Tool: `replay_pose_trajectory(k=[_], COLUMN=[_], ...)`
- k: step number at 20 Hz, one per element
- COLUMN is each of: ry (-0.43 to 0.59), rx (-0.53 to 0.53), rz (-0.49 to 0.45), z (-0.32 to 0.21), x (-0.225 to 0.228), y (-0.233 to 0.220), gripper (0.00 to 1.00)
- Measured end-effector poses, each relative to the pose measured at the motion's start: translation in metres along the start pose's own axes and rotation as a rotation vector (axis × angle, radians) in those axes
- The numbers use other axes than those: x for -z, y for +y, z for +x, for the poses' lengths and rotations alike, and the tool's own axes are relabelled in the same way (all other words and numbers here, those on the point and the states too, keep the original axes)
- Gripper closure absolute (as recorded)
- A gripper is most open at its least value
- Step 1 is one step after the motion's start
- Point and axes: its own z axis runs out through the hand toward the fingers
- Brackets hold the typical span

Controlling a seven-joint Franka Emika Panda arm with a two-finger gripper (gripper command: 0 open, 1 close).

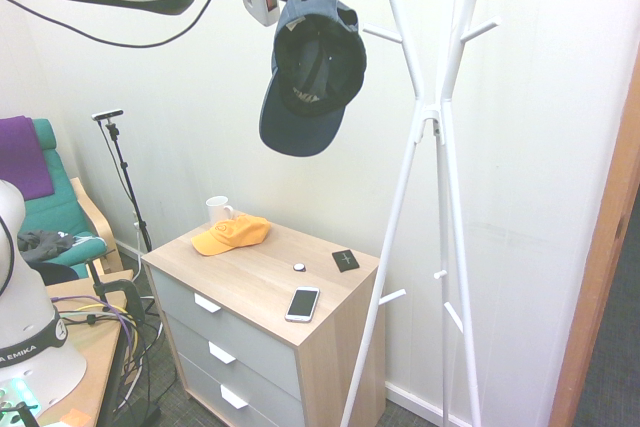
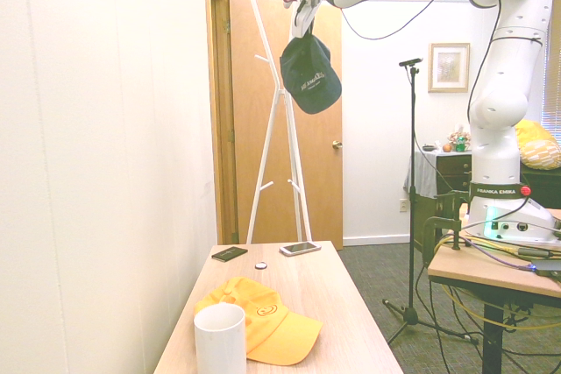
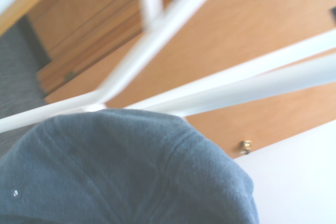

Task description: Hang the cap

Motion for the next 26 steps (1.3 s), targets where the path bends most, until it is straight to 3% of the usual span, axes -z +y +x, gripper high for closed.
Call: replay_pose_trajectory(k=[4, 8, 9, 13, 26], ry=[0.012, -0.023, -0.04, -0.079, -0.088], rx=[-0.04, -0.024, -0.012, -0.011, -0.022], rz=[-0.003, -0.001, 0.0, 0.0, -0.003], z=[0.033, 0.024, 0.014, -0.013, -0.013], x=[-0.005, -0.026, -0.031, -0.042, -0.048], y=[0.027, 0.019, 0.013, 0.0, 0.003], gripper=[1.0, 1.0, 0.0, 0.0, 0.0])
